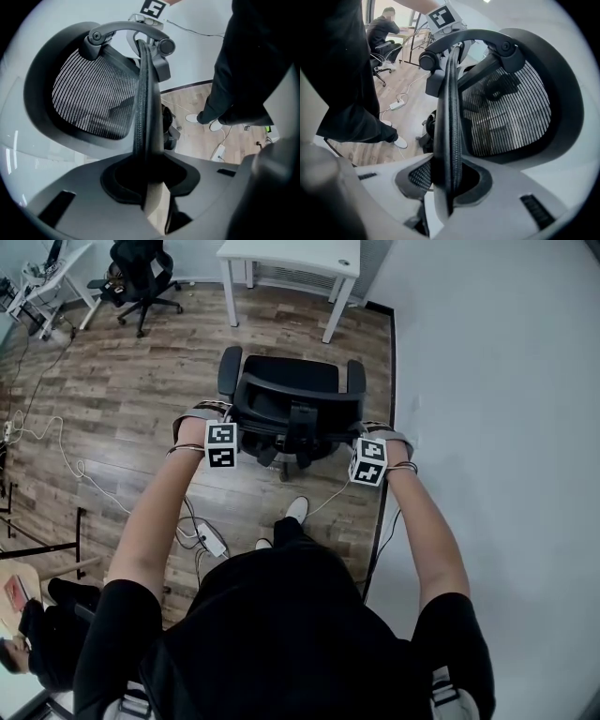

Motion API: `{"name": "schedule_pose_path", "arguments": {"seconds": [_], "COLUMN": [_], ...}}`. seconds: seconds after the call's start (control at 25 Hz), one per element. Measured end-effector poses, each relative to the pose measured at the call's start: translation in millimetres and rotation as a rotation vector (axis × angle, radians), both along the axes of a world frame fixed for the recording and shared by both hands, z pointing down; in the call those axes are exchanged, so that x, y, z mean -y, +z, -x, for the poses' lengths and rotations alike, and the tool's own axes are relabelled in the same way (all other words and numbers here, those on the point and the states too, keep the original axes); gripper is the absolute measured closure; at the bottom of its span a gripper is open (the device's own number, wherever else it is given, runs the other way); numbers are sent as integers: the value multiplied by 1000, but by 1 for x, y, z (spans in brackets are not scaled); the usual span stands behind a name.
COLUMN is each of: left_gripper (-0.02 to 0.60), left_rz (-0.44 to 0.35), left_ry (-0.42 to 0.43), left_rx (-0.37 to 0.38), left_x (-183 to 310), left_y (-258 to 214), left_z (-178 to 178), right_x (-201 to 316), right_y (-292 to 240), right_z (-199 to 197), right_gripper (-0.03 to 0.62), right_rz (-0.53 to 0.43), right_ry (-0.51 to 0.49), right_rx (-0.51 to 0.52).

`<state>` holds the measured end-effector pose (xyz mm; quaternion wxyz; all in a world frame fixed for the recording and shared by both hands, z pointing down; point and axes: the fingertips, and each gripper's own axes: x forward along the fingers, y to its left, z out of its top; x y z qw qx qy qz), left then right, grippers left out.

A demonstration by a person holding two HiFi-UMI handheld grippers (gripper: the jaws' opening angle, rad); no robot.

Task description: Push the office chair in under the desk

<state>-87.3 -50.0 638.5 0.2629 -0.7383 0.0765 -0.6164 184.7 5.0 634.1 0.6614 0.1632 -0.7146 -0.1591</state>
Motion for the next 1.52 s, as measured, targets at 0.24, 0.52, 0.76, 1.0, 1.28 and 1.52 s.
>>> {"name": "schedule_pose_path", "arguments": {"seconds": [0.24,0.52,0.76,1.0,1.28,1.52], "left_gripper": [486,492,495,503,505,502], "left_rz": [-79,-102,-124,-116,-132,-160], "left_ry": [-4,-51,-67,-76,-89,-104], "left_rx": [-17,7,-4,-20,-35,-37], "left_x": [28,58,90,107,110,123], "left_y": [0,5,2,3,8,9], "left_z": [-2,6,8,6,6,5], "right_x": [31,72,108,134,144,158], "right_y": [5,10,5,6,10,16], "right_z": [-2,2,7,5,3,2], "right_gripper": [497,500,499,499,499,499], "right_rz": [-54,-87,-61,-46,-32,-72], "right_ry": [-21,-61,-74,-92,-105,-118], "right_rx": [0,-2,2,6,-5,-13]}}
